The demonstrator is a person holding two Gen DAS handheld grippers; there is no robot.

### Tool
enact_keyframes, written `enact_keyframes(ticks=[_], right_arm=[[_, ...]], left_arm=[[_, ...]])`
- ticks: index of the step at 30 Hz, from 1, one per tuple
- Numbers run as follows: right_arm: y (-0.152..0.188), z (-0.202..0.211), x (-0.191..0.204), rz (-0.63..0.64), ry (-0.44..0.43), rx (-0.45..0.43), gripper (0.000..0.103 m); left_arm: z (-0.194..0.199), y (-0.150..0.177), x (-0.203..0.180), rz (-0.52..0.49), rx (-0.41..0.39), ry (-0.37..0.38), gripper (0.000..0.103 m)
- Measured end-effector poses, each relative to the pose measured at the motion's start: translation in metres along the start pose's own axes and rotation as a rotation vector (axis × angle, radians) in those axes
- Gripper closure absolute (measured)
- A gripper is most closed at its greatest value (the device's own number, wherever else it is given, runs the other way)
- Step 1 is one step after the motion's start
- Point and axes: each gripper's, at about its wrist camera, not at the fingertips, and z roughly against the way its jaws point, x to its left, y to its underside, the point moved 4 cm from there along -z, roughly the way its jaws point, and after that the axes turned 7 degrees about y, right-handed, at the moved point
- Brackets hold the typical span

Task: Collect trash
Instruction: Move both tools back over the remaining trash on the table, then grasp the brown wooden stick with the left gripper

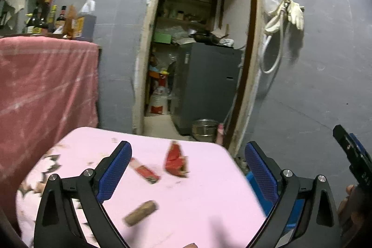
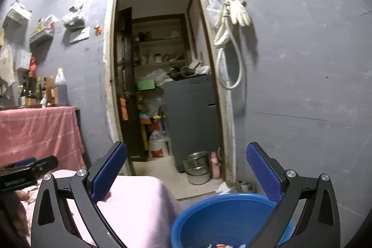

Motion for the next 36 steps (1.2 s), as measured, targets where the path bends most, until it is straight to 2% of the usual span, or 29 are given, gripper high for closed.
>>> enact_keyframes(ticks=[11,22,29,36], right_arm=[[0.011,-0.014,0.061,0.069,-0.095,0.049,0.000],[0.034,-0.028,0.079,0.082,-0.165,0.159,0.000],[0.043,-0.035,0.084,0.090,-0.205,0.227,0.000],[0.056,-0.048,0.094,0.106,-0.237,0.317,0.000]], left_arm=[[0.018,0.031,0.054,0.034,0.101,-0.075,0.008],[0.013,0.062,0.066,0.029,0.244,-0.045,0.008],[-0.004,0.071,0.070,0.060,0.332,0.022,0.009],[-0.027,0.076,0.069,0.034,0.439,0.075,0.034]])
